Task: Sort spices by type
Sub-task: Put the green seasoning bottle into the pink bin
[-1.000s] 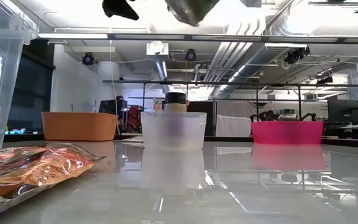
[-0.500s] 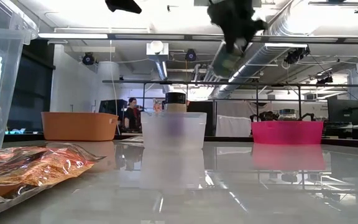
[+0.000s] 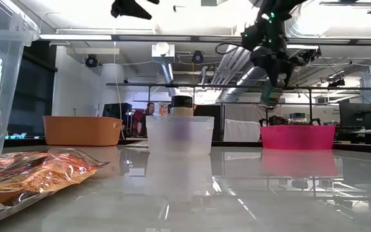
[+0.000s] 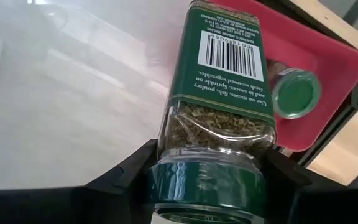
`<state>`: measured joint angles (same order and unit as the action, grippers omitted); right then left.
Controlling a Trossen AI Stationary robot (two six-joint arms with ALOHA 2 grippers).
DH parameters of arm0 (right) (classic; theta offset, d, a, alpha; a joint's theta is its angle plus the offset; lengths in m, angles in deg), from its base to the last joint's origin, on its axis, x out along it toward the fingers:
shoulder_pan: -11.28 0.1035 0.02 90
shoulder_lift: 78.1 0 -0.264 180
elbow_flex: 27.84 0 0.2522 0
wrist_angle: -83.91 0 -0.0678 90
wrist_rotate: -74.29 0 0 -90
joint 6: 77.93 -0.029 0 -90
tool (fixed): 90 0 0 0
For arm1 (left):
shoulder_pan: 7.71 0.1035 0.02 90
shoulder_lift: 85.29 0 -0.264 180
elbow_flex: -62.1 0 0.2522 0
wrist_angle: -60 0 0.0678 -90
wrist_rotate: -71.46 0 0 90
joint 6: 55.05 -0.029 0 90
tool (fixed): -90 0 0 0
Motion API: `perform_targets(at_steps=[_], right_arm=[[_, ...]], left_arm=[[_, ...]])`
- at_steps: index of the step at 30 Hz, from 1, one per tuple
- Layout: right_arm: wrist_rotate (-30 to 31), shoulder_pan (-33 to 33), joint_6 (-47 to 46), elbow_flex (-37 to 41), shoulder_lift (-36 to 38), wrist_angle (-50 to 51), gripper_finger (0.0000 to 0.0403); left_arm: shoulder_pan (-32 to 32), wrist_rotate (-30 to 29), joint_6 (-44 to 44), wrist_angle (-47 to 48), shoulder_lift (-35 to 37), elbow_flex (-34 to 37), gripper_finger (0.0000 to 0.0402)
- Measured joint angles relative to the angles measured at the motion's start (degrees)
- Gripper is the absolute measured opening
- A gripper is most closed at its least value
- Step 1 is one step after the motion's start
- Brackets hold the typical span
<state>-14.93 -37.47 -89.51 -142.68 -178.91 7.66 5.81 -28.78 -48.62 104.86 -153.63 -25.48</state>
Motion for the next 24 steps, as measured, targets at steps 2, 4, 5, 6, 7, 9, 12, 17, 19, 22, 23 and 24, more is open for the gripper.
perform_targets(at_steps=[2, 4, 5, 6, 7, 9, 12, 17, 19, 22, 23, 24], right_arm=[[-0.3, -2.2, 2.4, 0.0, 0.0, 0.0, 0.0194], [-0.5, -3.7, 4.0, 0.5, 0.0, -0.1, 0.0194], [-1.5, -4.2, 4.6, 1.2, 0.0, -0.1, 0.0194], [-2.6, -4.6, 5.0, 2.2, -0.1, 0.1, 0.0194], [-3.3, -4.7, 5.3, 3.4, -0.2, 0.0, 0.0194], [-3.9, -4.6, 5.4, 6.4, -0.3, 0.0, 0.0194], [-4.9, -4.6, 5.5, 10.8, -0.3, 0.1, 0.0194], [-3.6, -4.6, 3.6, 15.3, -0.4, 0.0, 0.0194], [-3.6, -4.6, 3.1, 15.9, -0.4, 0.1, 0.0194], [-3.6, -4.6, 2.3, 15.9, -0.4, 0.0, 0.0194], [-3.7, -4.6, 1.8, 15.9, -0.4, 0.0, 0.0194], [-4.0, -4.6, 1.3, 15.9, -0.4, 0.0, 0.0194]], left_arm=[[1.1, 0.0, 2.4, -1.6, 0.0, 0.0, 0.0294], [2.0, 0.0, 3.4, -2.0, 0.0, 0.0, 0.0294], [2.5, 0.0, 3.3, -1.9, 0.0, 0.0, 0.0294], [3.0, 0.0, 3.0, -1.9, 0.0, 0.0, 0.0294], [3.4, 0.0, 2.3, -1.9, 0.0, 0.0, 0.0294], [4.3, 0.0, 0.9, -1.9, 0.0, 0.0, 0.0294], [5.3, 0.2, -0.5, -1.9, 0.0, 0.0, 0.0294], [6.4, 1.1, -2.7, -1.8, 0.0, 0.0, 0.0294], [6.4, 1.1, -3.5, -1.8, 0.0, 0.0, 0.0294], [6.4, 1.1, -5.0, -1.8, 0.0, 0.0, 0.0294], [6.4, 1.1, -5.4, -1.8, 0.0, 0.0, 0.0294], [6.4, 1.1, -5.7, -1.7, 0.0, 0.0, 0.0294]])
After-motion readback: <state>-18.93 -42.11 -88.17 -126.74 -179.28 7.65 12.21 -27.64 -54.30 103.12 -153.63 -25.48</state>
